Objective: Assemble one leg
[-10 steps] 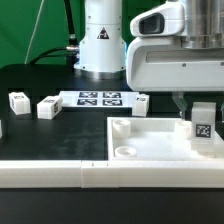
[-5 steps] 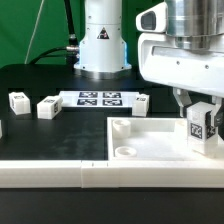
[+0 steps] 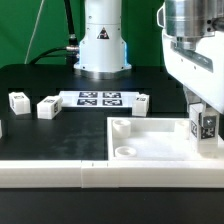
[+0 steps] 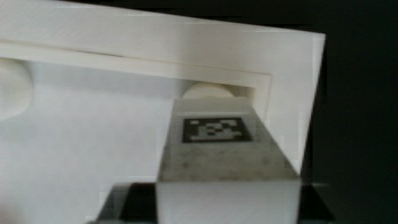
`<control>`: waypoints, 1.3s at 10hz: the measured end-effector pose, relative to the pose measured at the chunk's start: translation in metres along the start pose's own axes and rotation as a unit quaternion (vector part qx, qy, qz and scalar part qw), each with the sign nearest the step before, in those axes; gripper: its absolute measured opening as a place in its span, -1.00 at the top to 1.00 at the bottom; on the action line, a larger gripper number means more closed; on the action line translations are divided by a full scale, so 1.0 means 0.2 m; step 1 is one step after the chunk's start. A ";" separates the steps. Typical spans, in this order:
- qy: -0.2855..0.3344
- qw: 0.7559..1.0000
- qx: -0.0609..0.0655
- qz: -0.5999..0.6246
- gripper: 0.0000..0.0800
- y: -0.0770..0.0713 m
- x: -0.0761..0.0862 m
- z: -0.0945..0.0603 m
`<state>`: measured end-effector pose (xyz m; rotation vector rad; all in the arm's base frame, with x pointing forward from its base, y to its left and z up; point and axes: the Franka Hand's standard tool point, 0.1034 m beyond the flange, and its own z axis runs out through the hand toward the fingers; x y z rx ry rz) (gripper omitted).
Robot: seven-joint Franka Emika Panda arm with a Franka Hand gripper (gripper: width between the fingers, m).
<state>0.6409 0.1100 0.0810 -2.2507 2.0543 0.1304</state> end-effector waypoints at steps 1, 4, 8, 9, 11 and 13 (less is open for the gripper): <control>0.000 1.000 0.000 -0.029 0.25 0.00 0.00 0.00; -0.002 0.981 -0.005 -0.196 -0.55 0.00 -0.01 0.00; -0.002 0.900 -0.004 -0.435 -0.62 0.00 -0.01 0.01; 0.002 0.870 -0.008 -0.493 -0.62 0.00 -0.01 0.01; 0.005 0.811 -0.010 -0.585 -0.62 0.00 -0.02 0.00; 0.008 0.742 -0.013 -0.671 -0.62 -0.01 -0.01 0.00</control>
Offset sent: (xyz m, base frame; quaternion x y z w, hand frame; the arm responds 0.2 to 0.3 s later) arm 0.0019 0.0067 0.0045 -0.0292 -0.0114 -0.3541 0.9347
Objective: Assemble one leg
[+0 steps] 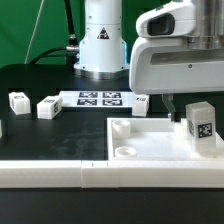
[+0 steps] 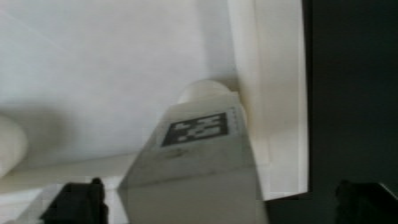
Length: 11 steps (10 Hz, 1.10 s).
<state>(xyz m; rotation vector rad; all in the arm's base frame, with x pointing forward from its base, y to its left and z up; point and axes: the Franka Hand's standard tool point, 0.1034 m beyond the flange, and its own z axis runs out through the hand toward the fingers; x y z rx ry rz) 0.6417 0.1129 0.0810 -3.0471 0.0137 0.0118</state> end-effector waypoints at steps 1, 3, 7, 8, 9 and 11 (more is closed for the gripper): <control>0.000 1.000 0.000 -0.019 -0.62 0.00 0.00 0.00; 0.000 1.000 0.000 -0.010 -0.56 0.00 0.00 0.00; 0.001 0.999 0.002 0.041 0.27 0.00 0.00 0.01; 0.004 0.991 0.006 0.132 0.27 0.00 0.00 0.01; 0.005 0.978 0.007 0.210 0.27 0.00 0.00 0.01; 0.004 0.941 0.008 0.339 0.27 0.01 0.00 0.01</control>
Offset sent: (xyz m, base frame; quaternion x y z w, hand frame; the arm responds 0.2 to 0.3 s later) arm 0.0000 0.0000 0.0000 0.0000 0.0000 0.0000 1.0000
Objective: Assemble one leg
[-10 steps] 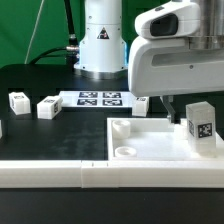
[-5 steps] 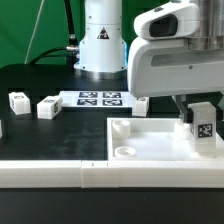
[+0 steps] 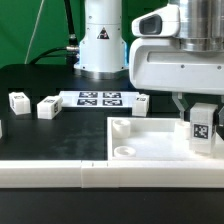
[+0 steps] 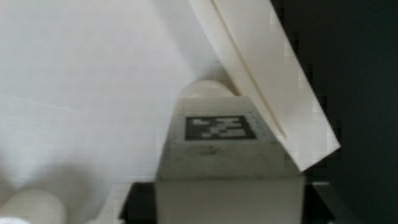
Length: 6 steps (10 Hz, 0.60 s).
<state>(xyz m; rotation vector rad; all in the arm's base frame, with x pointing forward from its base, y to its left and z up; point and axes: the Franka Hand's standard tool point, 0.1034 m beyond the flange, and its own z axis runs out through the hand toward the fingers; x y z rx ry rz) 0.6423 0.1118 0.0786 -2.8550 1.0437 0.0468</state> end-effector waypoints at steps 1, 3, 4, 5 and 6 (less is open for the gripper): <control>0.000 0.997 -0.001 0.074 0.27 0.00 0.00 0.00; 0.004 0.978 -0.004 0.210 0.27 0.00 0.00 0.00; 0.005 0.961 -0.004 0.275 0.27 0.00 -0.01 0.01; 0.008 0.944 -0.005 0.331 0.27 0.00 -0.01 0.01; 0.002 0.927 -0.003 0.376 0.27 0.01 0.00 0.00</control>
Offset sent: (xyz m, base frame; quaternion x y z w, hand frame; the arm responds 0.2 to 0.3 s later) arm 0.0015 -0.0010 -0.0121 -0.0146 0.0147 0.3306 0.9436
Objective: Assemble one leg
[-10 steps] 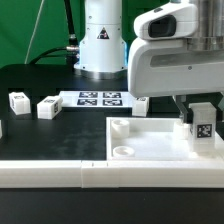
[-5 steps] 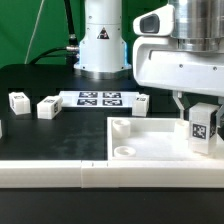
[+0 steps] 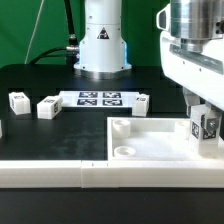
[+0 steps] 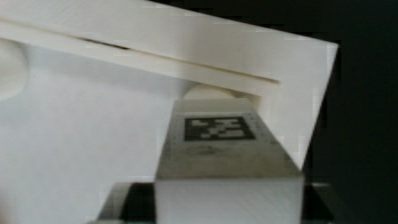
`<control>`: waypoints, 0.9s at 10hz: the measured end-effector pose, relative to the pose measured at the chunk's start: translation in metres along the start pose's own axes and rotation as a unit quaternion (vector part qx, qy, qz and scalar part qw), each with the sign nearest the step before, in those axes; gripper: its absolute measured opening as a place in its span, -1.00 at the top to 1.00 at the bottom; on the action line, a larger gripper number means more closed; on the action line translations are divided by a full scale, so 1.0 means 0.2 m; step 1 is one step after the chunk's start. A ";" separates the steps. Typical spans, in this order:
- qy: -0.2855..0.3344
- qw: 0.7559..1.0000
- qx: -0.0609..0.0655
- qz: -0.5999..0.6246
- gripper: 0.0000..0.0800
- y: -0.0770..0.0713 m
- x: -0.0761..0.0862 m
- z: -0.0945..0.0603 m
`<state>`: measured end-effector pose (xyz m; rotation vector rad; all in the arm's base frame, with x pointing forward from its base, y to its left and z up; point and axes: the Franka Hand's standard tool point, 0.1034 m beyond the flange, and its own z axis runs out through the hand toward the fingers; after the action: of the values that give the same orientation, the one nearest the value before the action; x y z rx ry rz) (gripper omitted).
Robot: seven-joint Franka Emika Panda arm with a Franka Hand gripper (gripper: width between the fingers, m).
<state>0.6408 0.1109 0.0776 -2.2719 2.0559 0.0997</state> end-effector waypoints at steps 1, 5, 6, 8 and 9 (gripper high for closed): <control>-0.008 0.999 0.000 0.046 0.27 0.00 0.00 0.00; -0.012 0.999 0.000 0.050 -0.21 0.00 0.00 0.00; -0.013 1.000 -0.001 0.015 -0.21 0.00 0.00 0.00; -0.013 0.993 -0.002 -0.114 -0.60 0.01 -0.01 0.00; -0.013 0.984 -0.002 -0.176 -0.60 0.01 -0.02 0.01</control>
Offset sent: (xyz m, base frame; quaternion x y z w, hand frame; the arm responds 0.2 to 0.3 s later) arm 0.0000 0.0000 0.0000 0.0000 0.0000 0.0000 1.0000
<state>0.6387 0.1152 0.0769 -2.5772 1.6103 0.1111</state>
